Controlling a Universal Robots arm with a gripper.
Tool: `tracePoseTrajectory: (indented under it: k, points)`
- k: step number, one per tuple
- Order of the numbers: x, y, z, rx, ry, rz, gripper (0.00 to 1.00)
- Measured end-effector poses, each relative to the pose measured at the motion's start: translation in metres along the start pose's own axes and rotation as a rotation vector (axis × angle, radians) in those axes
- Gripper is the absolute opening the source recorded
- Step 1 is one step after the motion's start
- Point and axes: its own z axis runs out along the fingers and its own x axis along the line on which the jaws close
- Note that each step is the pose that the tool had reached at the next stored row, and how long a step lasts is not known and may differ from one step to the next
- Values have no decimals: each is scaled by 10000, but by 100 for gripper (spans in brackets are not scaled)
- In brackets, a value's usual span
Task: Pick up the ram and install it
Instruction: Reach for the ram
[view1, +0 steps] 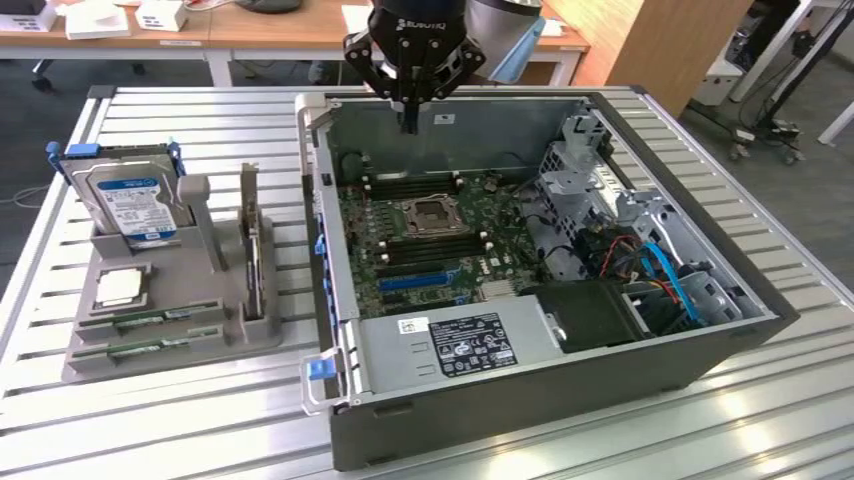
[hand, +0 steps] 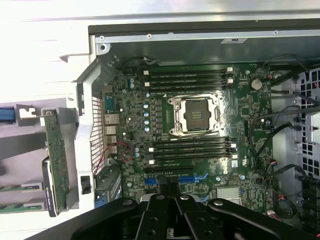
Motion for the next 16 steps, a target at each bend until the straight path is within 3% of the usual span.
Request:
tracePoseTrajectory:
  k: [16]
  points:
    - [299,-22,-7,0,0,-2,10]
